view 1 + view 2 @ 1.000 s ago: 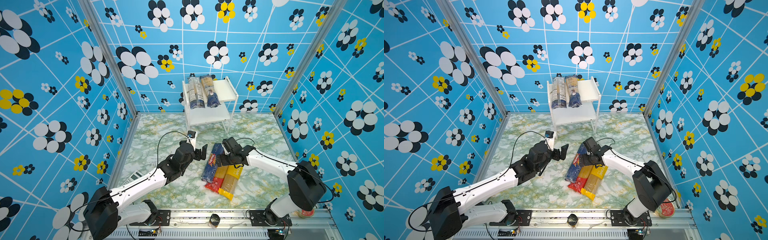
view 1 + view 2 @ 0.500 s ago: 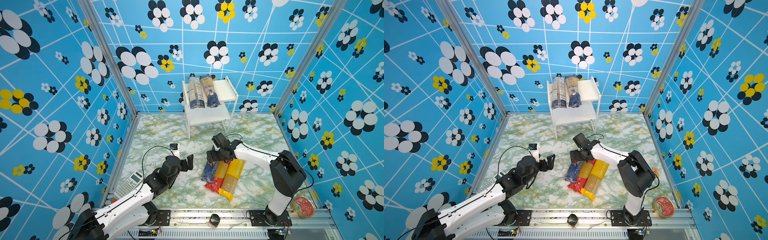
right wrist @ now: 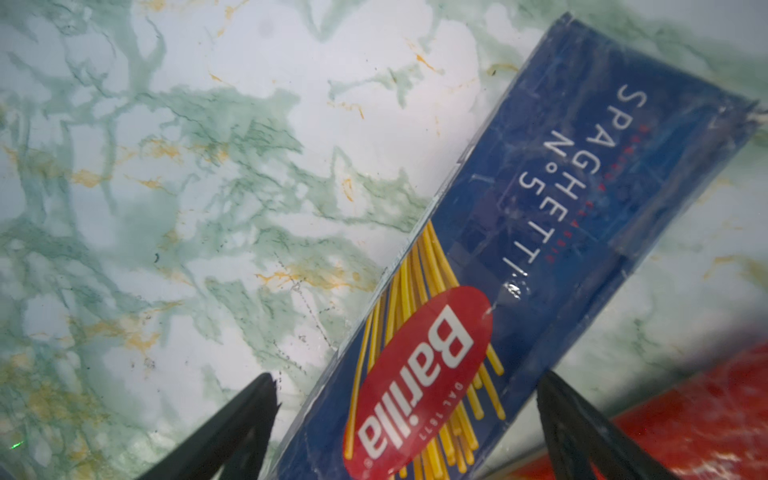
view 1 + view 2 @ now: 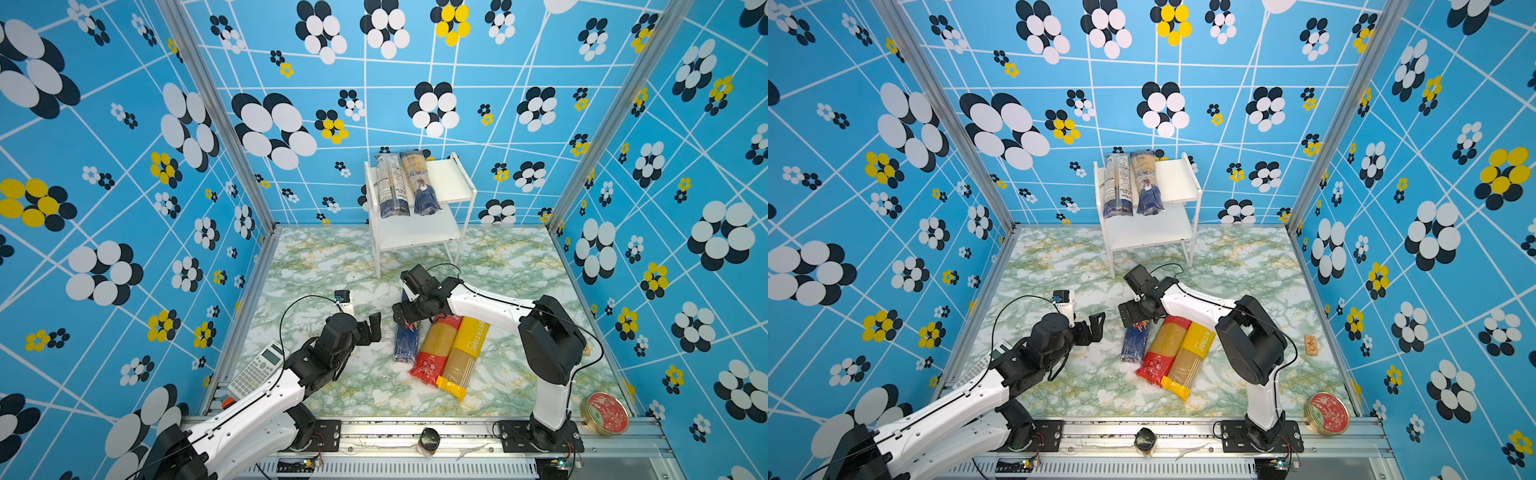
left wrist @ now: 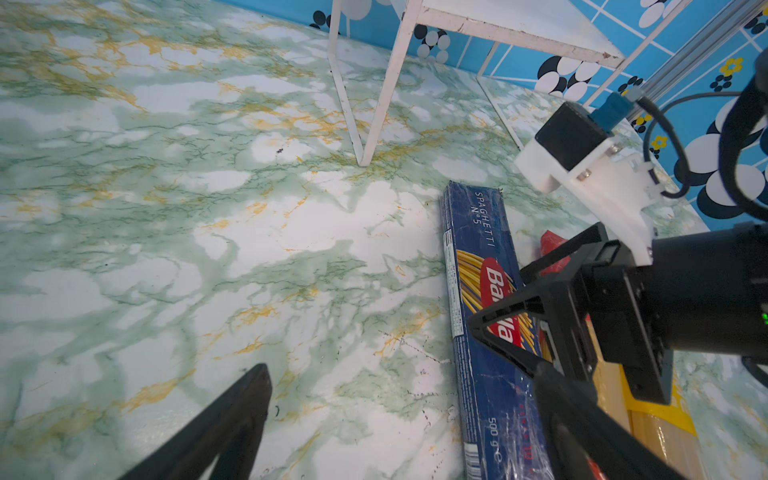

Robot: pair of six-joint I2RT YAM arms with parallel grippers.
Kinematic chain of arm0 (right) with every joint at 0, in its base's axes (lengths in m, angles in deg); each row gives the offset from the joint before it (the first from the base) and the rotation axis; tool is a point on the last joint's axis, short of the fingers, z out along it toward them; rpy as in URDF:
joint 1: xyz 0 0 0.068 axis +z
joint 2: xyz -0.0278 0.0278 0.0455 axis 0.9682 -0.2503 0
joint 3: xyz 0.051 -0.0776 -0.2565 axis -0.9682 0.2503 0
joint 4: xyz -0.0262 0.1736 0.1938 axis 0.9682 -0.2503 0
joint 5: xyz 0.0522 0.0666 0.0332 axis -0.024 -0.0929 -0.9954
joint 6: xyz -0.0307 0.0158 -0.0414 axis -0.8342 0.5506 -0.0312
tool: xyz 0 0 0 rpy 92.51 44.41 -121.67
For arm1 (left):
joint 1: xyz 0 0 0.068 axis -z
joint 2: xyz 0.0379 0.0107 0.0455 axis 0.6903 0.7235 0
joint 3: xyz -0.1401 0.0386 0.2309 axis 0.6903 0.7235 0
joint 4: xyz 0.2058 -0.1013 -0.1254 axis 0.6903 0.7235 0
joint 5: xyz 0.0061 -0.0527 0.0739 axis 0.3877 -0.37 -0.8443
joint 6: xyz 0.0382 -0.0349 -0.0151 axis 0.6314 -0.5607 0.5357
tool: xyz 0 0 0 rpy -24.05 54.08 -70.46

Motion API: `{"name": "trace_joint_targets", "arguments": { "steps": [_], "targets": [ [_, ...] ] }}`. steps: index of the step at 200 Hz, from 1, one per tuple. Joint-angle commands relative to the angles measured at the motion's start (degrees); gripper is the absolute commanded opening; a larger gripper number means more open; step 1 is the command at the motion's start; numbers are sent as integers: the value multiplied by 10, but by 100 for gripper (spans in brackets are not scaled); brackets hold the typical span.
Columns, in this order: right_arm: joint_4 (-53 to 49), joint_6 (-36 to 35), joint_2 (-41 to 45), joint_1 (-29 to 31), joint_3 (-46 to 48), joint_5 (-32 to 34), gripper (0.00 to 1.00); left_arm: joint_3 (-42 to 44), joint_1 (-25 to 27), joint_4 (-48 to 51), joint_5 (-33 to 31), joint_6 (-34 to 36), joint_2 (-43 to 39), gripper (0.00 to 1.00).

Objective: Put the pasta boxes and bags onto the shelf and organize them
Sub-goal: 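Close the right gripper on the blue Barilla box and tilt it upright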

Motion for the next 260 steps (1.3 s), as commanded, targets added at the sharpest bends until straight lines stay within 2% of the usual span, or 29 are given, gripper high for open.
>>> {"name": "trace_joint_targets", "arguments": {
  "steps": [1,81,118,139,165,216,240,260],
  "targets": [
    [-47,17,8,10,-2,37,99,17,-8,28,17,-6,-19,99],
    [-71,98,-9,84,25,69,99,78,-30,73,20,-53,-154,99],
    [-83,105,-38,103,28,63,99,75,-39,93,19,-52,-175,99],
    [-82,79,-48,111,41,67,99,74,-42,91,22,-56,-169,99],
    [-79,20,-44,111,70,91,93,73,-44,82,25,-58,-161,99],
    [-72,-84,5,103,104,129,84,68,-49,64,35,-56,-134,99],
    [-63,-128,22,101,118,111,79,66,-49,53,40,-57,-122,99],
    [-61,-147,34,100,124,94,81,64,-51,46,45,-56,-112,99]
  ]
}}
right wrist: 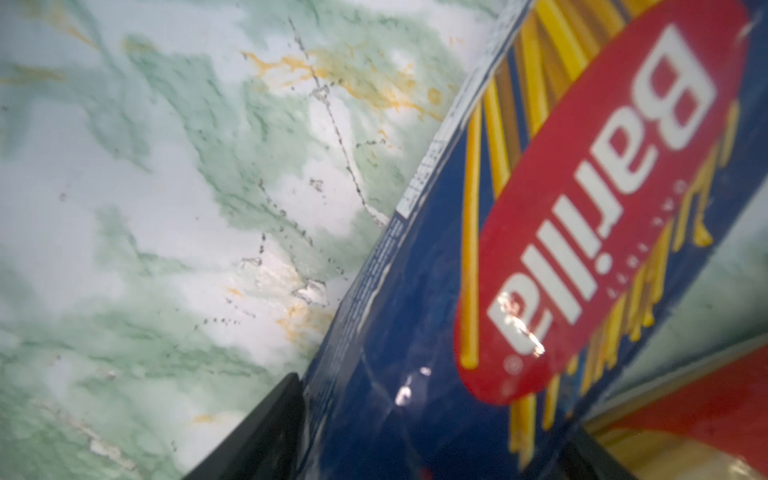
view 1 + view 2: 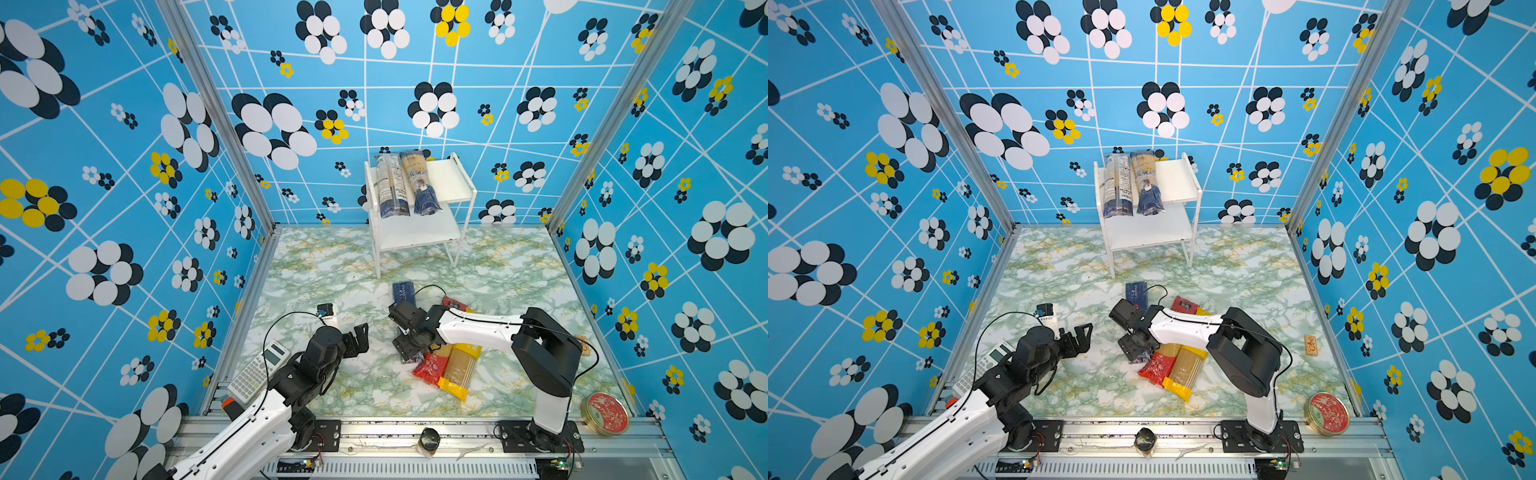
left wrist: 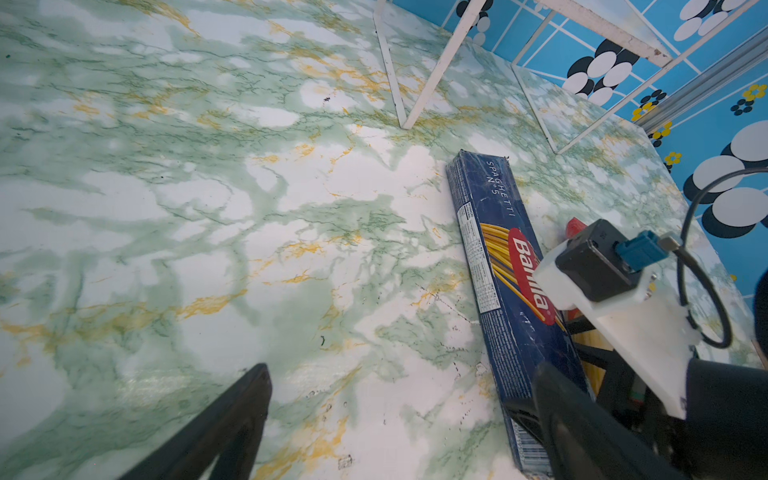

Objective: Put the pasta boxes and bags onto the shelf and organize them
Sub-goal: 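Close the right gripper on the blue Barilla box and tilt it upright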

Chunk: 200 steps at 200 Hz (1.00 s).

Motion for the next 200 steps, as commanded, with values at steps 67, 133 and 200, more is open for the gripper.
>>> {"name": "trace_joint_targets", "arguments": {
  "steps": [67,133,200],
  "targets": [
    [-29,-23,-11,-5,4,-12,91,-8,-11,-28,16,-2,26,99],
    [-19,-34,2,-4,25,-3,56,-3,-18,-29,15,-3,26,99],
    [-15,-63,35,-9,4,-21,28,-4,-19,-35,18,-7,34,99]
  ]
}}
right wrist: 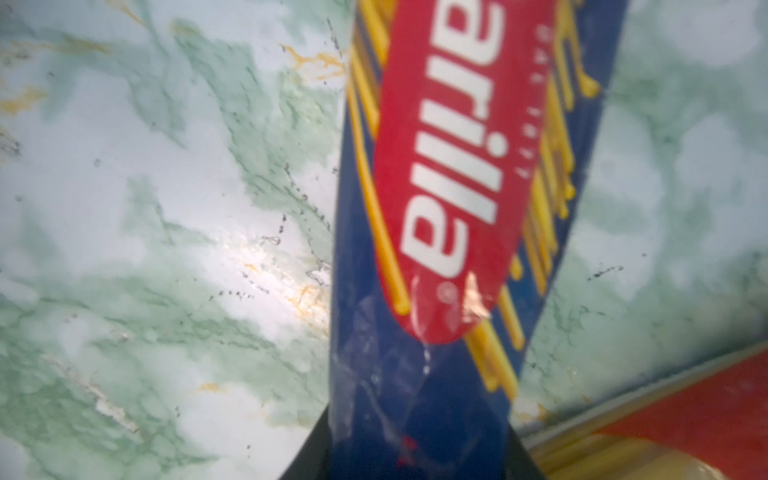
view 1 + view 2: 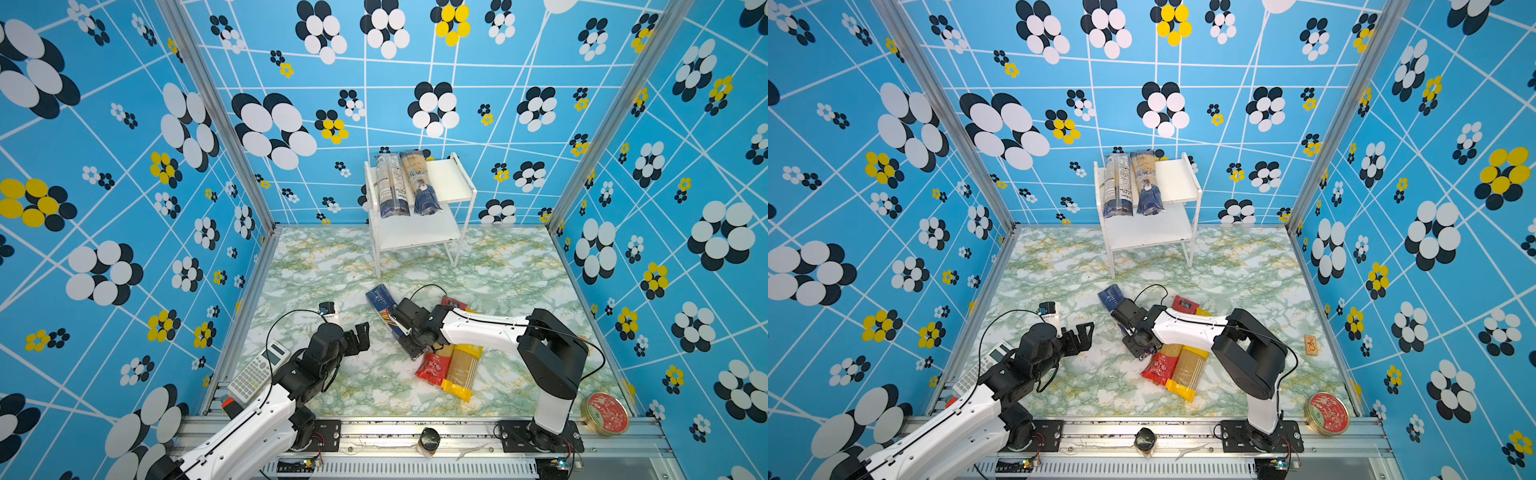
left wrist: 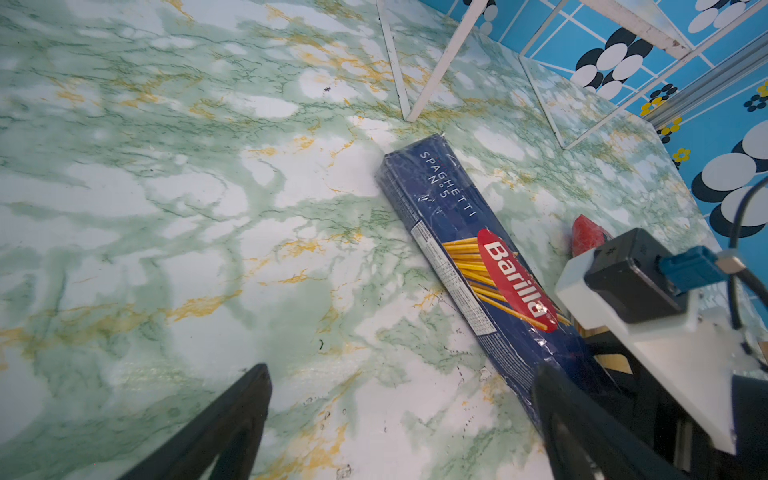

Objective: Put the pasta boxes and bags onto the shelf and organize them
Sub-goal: 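Close the right gripper on the blue Barilla box and tilt it upright, then lift the Barilla box and carry it toward the shelf with the right gripper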

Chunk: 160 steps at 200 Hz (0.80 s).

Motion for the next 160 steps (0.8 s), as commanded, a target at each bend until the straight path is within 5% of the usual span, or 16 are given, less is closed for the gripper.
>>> {"name": "trace_joint_targets", "arguments": {
  "steps": [1,76,160],
  "targets": [
    [-23,-21,16,-5,-2,-5,27,-4,-5,-10,5,-7,1,99],
    [-70,-20,32,-23,-43,-32,0,-2,-7,-13,6,-6,1,99],
    [-86,-16,99,-40,-52,-46,0,0,-7,-12,4,-9,-4,99]
  ]
}}
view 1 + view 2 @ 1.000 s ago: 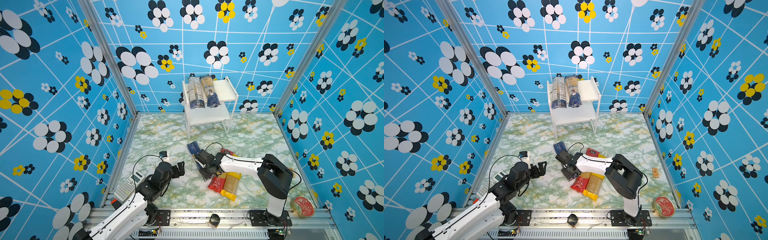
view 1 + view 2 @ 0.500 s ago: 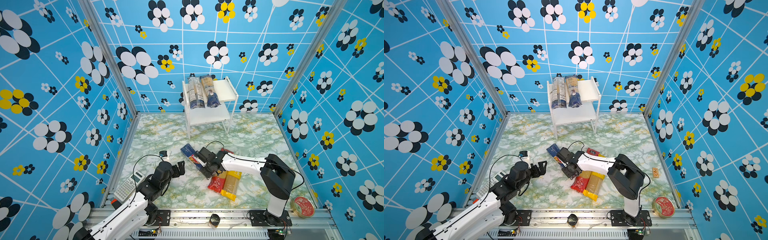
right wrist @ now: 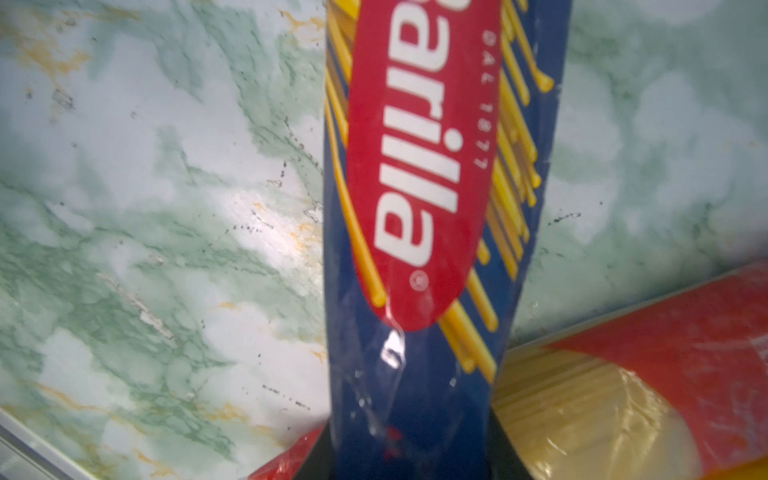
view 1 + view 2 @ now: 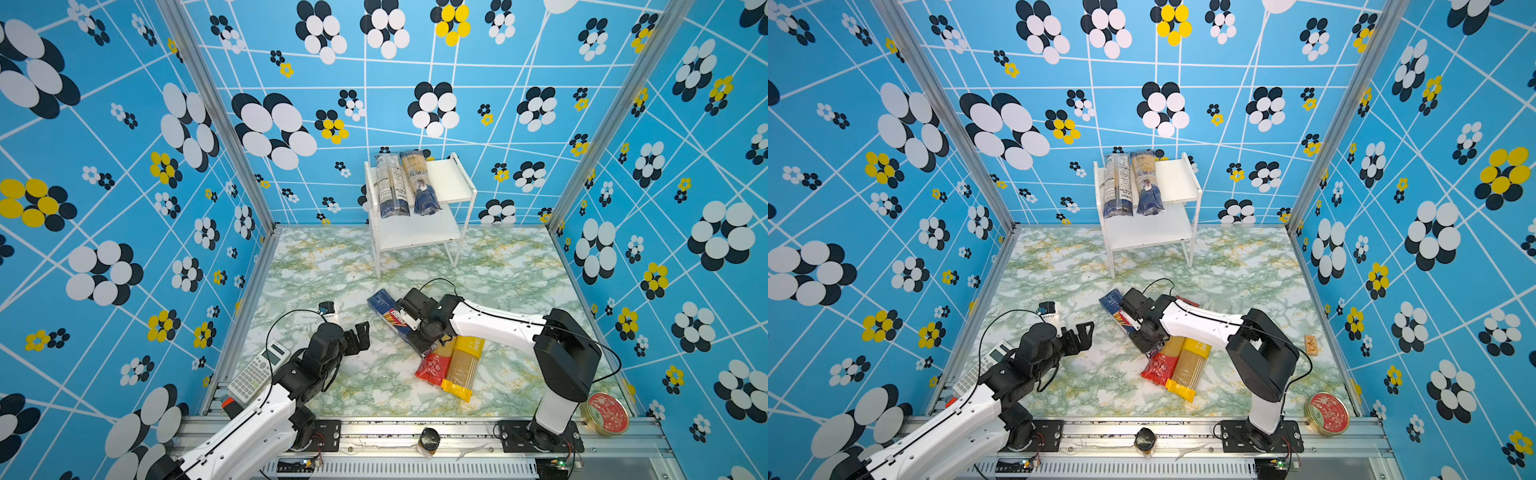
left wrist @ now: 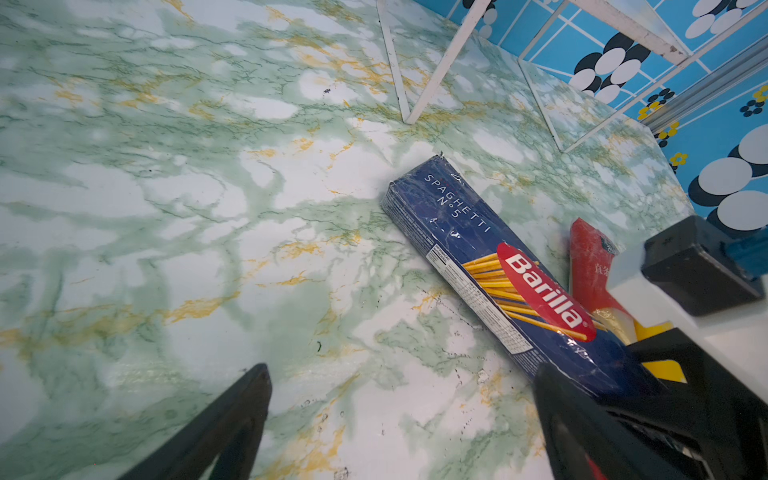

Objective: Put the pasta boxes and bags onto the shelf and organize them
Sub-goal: 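Lift the Barilla box and carry it toward the shelf with the right gripper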

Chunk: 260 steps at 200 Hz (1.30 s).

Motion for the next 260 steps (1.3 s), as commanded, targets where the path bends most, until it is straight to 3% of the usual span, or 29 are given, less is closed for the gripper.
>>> {"name": "trace_joint_targets", "arguments": {
  "steps": [1,82,132,210,260],
  "targets": [
    [9,0,60,-8,-28,-5,0,0,-7,-9,4,-5,-4,99],
    [-95,18,156,-64,-77,-71,0,-3,-11,-20,6,-4,9,99],
    [-204,14,209,-120,-138,-77,0,-9,-13,-28,10,0,23,99],
    [-361,39,223,-219,-264,41,0,-25,-17,-55,24,8,67,99],
    [-385,30,224,-249,-338,42,0,-39,-18,-59,33,20,93,99]
  ]
}}
